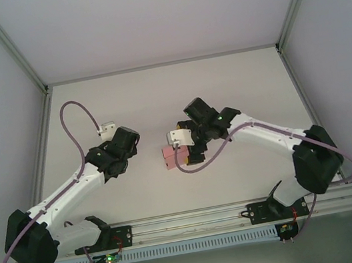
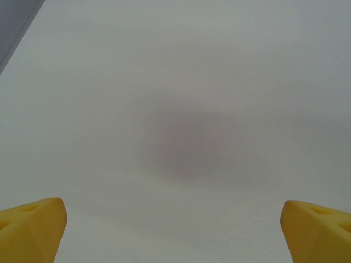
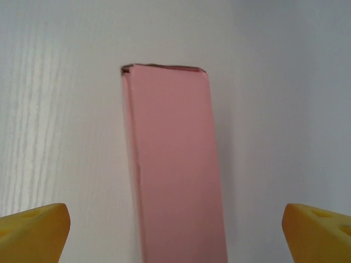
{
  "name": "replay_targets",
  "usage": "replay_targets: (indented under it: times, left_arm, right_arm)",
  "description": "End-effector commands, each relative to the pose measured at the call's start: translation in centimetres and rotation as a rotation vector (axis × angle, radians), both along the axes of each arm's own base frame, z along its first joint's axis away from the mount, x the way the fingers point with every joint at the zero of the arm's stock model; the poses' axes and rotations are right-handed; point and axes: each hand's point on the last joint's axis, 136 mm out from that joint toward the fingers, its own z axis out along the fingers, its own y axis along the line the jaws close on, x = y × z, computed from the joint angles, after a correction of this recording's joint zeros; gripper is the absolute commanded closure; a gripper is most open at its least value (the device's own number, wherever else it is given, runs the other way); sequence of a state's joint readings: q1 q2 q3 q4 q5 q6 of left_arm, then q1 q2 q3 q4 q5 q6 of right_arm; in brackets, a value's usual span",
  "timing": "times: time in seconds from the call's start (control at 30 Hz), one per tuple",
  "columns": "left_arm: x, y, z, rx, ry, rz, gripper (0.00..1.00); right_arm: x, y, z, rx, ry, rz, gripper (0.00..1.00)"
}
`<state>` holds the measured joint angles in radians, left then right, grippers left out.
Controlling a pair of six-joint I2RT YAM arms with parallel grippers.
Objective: Assemble paper box
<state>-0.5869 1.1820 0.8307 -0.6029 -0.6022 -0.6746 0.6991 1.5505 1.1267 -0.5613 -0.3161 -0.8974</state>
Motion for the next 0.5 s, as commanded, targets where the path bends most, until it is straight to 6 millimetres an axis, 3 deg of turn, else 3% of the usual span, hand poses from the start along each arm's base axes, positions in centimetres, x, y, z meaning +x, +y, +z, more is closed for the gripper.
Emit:
replay_targets:
  times: [0.0,0.27,0.4,0.47]
  left_arm:
    - [-0.5,1.1,-0.6,0.025,0.024,0.033,0.00]
    - [-0.6,1.0,-0.9,0.015,0.026,0.016,0.00]
    - [-0.5,0.7,-1.0,0.002,0.025,0.008,0.00]
    - [-0.6,0.8,-1.0,0.006,0.024,0.010,0.00]
  right_arm:
    - [0.2,-0.4,-1.4,-0.125,0.029,-0.005,0.03]
    - [0.2,-0.5,-4.0,-0.278,0.116,-0.002,0.23]
    - [0.1,-0.4,-4.3,-0.281,0.117,0.007,0.53]
    - [0.4,-0.3,-4.2,-0.274,0.099,0.002,0.60]
